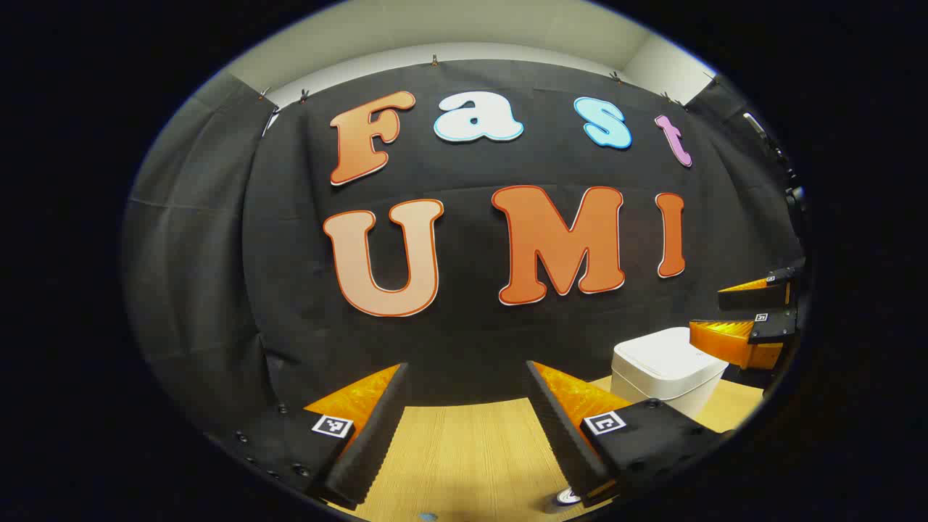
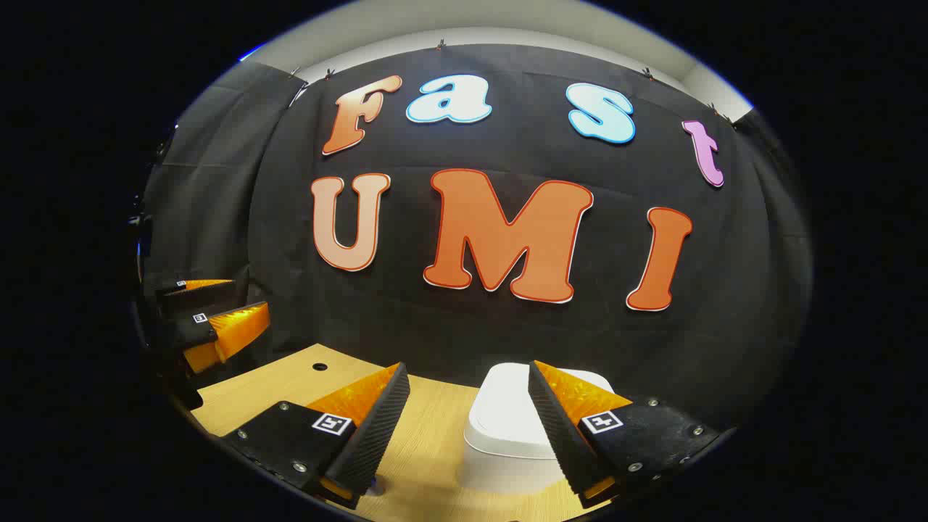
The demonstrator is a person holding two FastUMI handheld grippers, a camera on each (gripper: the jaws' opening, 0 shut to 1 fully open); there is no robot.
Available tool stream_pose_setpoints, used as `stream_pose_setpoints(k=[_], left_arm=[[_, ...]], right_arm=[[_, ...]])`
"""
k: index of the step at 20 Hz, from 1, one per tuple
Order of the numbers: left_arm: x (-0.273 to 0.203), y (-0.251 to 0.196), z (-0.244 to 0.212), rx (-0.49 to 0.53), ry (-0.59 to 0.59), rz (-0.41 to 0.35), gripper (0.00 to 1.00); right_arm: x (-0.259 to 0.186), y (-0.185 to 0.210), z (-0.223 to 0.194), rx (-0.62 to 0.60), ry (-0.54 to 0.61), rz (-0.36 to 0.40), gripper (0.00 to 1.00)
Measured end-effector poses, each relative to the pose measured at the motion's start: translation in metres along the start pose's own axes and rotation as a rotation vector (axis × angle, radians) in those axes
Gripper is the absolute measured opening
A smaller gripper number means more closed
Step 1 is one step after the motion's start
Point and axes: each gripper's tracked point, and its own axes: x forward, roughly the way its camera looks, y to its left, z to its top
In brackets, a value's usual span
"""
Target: Press the lid of the desktop garbage bin to open it, pick up the crumpled paper on the desktop and throw it into the bin, then pick up the pop can on the desktop and drop it into the bin, and finally close the garbage bin lid.
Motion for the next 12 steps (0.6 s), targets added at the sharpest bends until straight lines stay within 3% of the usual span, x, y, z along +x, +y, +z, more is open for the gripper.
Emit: stream_pose_setpoints(k=[12], left_arm=[[-0.0090, 0.0044, -0.0017, -0.003, 0.004, 0.016, 1.00]], right_arm=[[-0.0042, -0.0076, 0.0041, -0.009, -0.003, -0.022, 0.99]])
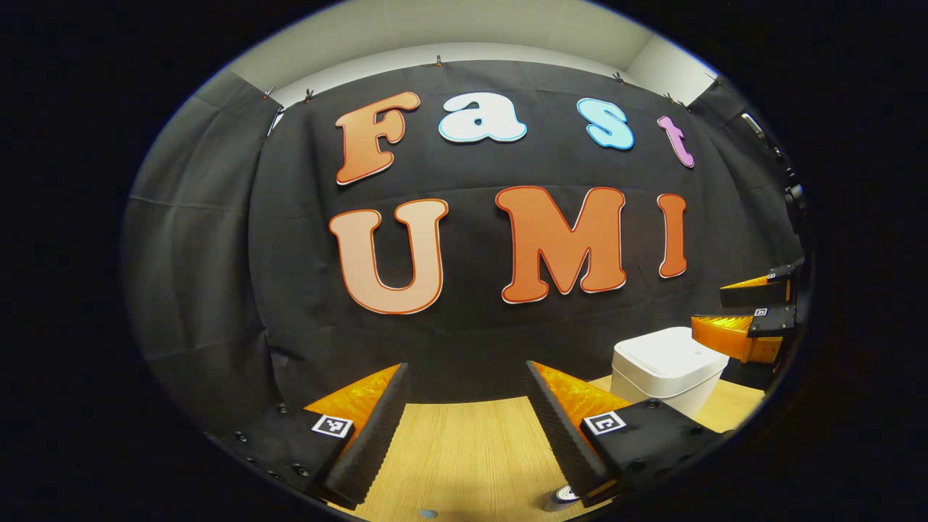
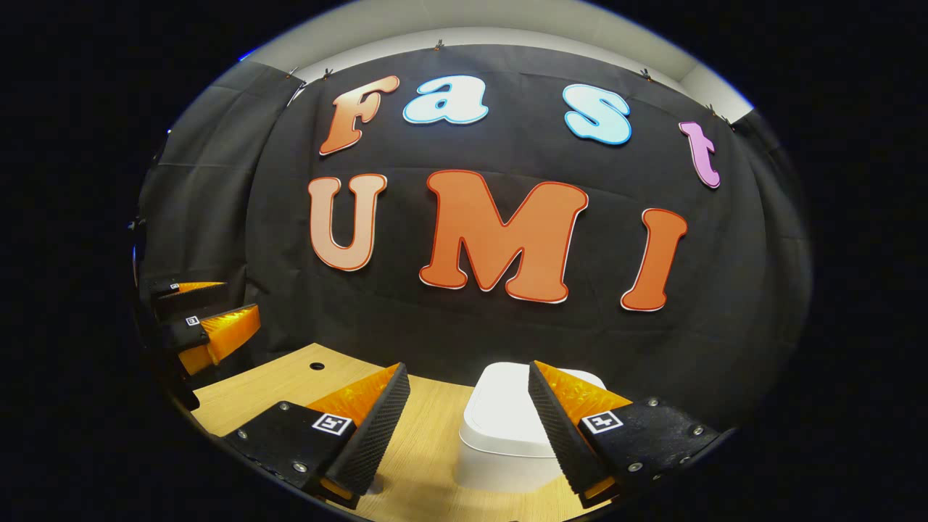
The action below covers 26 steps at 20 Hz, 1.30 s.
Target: Press the lid of the desktop garbage bin to open it, pick up the crumpled paper on the desktop and throw it into the bin, then pick up the pop can on the desktop and drop it into the bin, and finally close the garbage bin lid.
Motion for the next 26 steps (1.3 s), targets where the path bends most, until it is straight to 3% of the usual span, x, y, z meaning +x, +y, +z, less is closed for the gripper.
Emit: stream_pose_setpoints(k=[6, 8, 14, 15, 16, 19, 21, 26], left_arm=[[-0.004, 0.002, -0.002, 0.003, 0.007, 0.011, 1.00], [-0.005, 0.003, -0.003, 0.004, 0.011, 0.017, 1.00], [-0.010, 0.012, -0.009, 0.009, 0.032, 0.055, 1.00], [-0.011, 0.014, -0.012, 0.011, 0.035, 0.064, 1.00], [-0.012, 0.015, -0.012, 0.014, 0.039, 0.071, 1.00], [-0.014, 0.020, -0.017, 0.017, 0.053, 0.096, 1.00], [-0.015, 0.023, -0.017, 0.020, 0.059, 0.112, 1.00], [-0.015, 0.027, -0.021, 0.028, 0.081, 0.147, 1.00]], right_arm=[[0.007, -0.018, 0.002, -0.003, 0.021, -0.023, 0.97], [0.010, -0.027, 0.000, -0.007, 0.037, -0.026, 0.90], [0.025, -0.054, -0.018, 0.010, 0.120, -0.068, 0.51], [0.029, -0.056, -0.021, 0.023, 0.129, -0.069, 0.36], [0.032, -0.058, -0.022, 0.037, 0.137, -0.068, 0.33], [0.040, -0.064, -0.027, 0.061, 0.150, -0.058, 0.08], [0.046, -0.066, -0.031, 0.055, 0.161, -0.048, 0.01], [0.058, -0.071, -0.056, 0.052, 0.228, -0.034, 0.01]])
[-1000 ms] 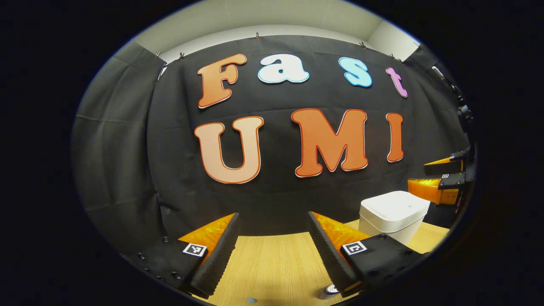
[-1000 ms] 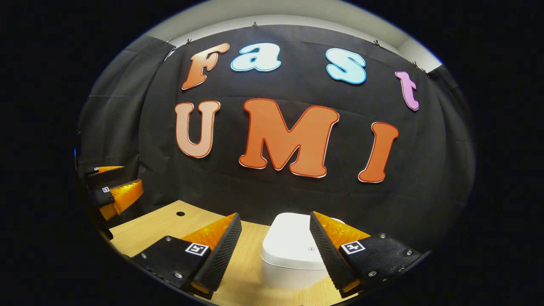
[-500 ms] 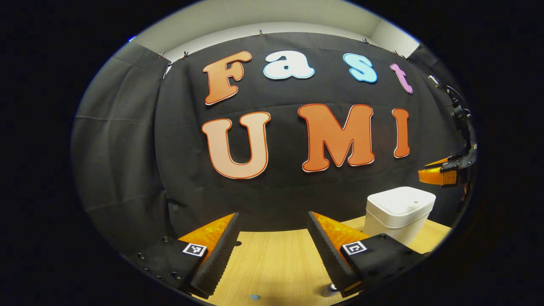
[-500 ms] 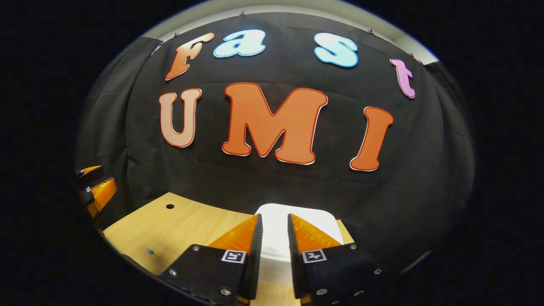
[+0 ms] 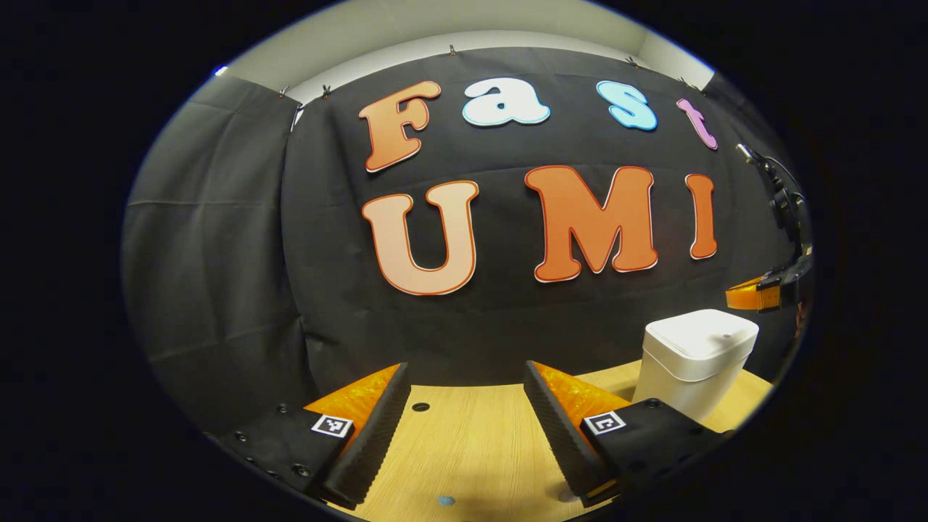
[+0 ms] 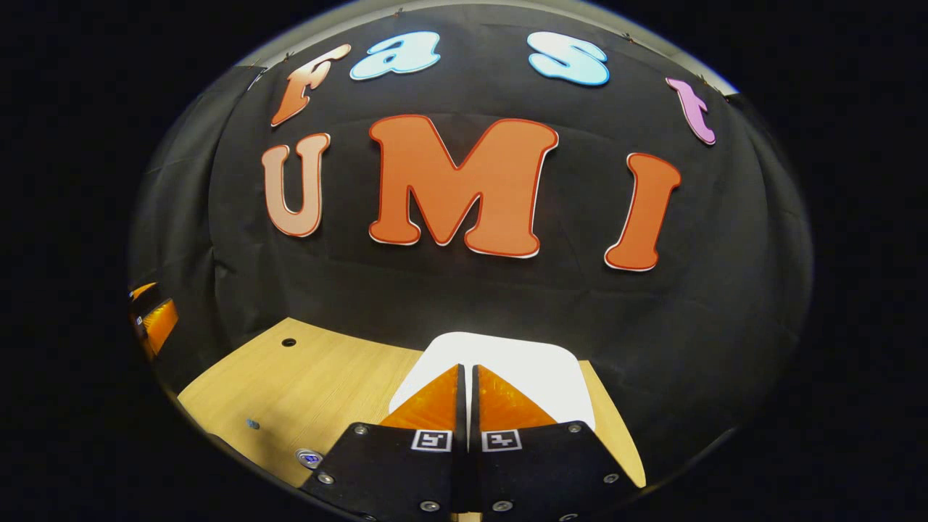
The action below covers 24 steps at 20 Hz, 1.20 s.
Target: Press the lid of the desktop garbage bin to open it, pick up the crumpled paper on the desktop and throw it into the bin, then pick up the pop can on the desktop and drop it into the bin, and finally close the garbage bin lid.
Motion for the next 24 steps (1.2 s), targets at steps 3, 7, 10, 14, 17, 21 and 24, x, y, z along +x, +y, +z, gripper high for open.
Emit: stream_pose_setpoints(k=[3, 7, 10, 14, 17, 21, 24], left_arm=[[-0.001, -0.001, -0.004, 0.002, 0.013, 0.019, 1.00], [-0.001, 0.000, -0.008, -0.007, 0.033, 0.044, 1.00], [-0.003, -0.001, -0.009, -0.002, 0.041, 0.059, 1.00], [-0.007, -0.011, -0.009, 0.002, 0.046, 0.057, 1.00], [-0.011, -0.018, -0.009, 0.014, 0.050, 0.056, 1.00], [-0.019, -0.021, -0.011, 0.036, 0.051, 0.058, 1.00], [-0.023, -0.017, -0.014, 0.026, 0.050, 0.050, 1.00]], right_arm=[[0.011, -0.006, -0.020, 0.007, 0.062, 0.003, 0.01], [0.018, -0.007, -0.044, 0.026, 0.133, 0.034, 0.01], [0.018, -0.009, -0.052, 0.045, 0.153, 0.047, 0.01], [0.018, -0.009, -0.055, 0.065, 0.178, 0.055, 0.01], [0.017, -0.010, -0.055, 0.066, 0.193, 0.068, 0.00], [0.014, -0.010, -0.042, 0.021, 0.131, 0.092, 0.01], [0.011, -0.010, -0.034, 0.038, 0.093, 0.071, 0.01]])
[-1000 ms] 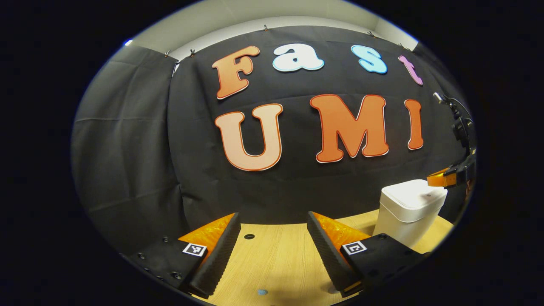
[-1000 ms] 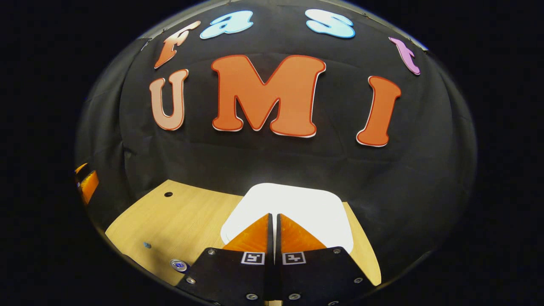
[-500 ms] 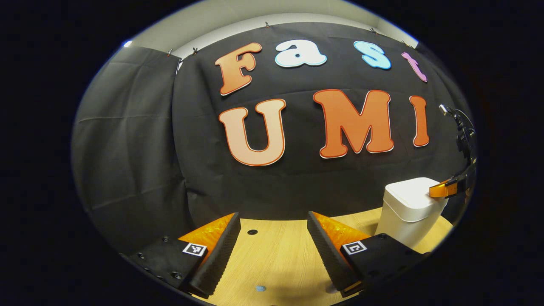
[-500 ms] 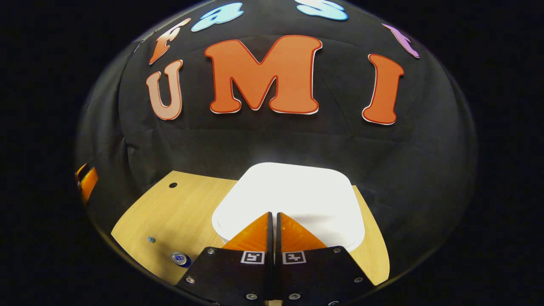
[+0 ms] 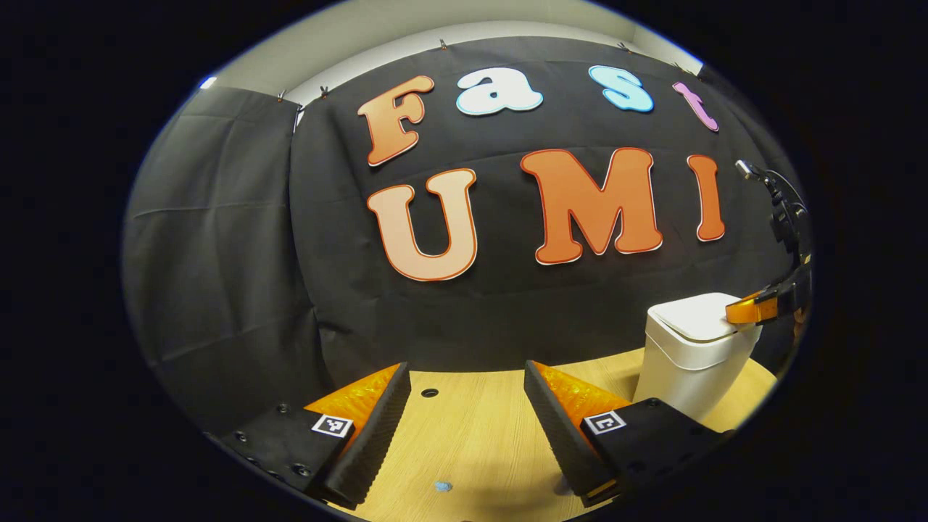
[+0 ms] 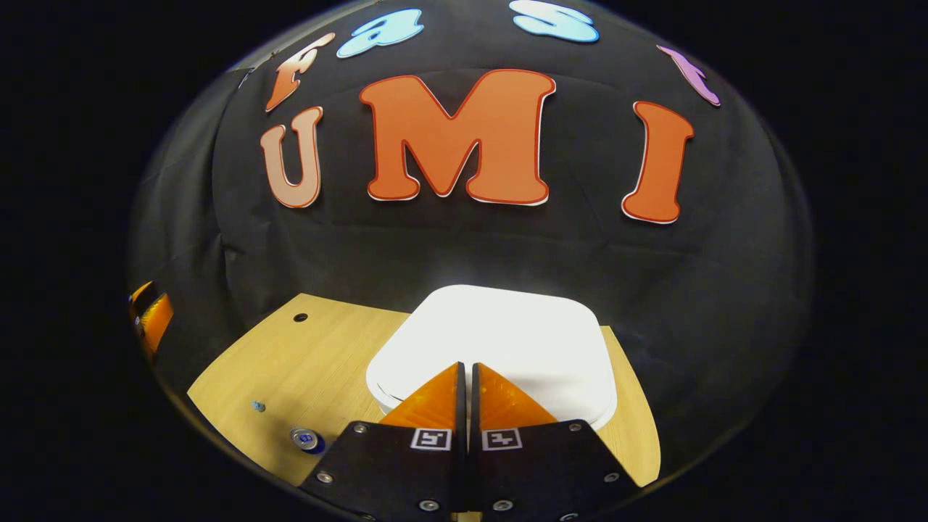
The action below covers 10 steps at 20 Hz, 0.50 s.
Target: Press the lid of the desktop garbage bin to open it, pick up the crumpled paper on the desktop and throw it into the bin, then pick up the pop can on the desktop and drop it into the bin, and finally close the garbage bin lid.
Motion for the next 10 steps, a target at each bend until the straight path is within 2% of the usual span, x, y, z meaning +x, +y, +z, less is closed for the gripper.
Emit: stream_pose_setpoints(k=[7, 10], left_arm=[[0.012, 0.017, -0.017, -0.025, 0.036, -0.054, 1.00], [0.021, 0.019, -0.026, -0.028, 0.053, -0.095, 1.00]], right_arm=[[-0.033, 0.025, 0.064, -0.060, -0.260, -0.026, 0.01], [-0.039, 0.039, 0.065, -0.066, -0.275, -0.038, 0.01]])
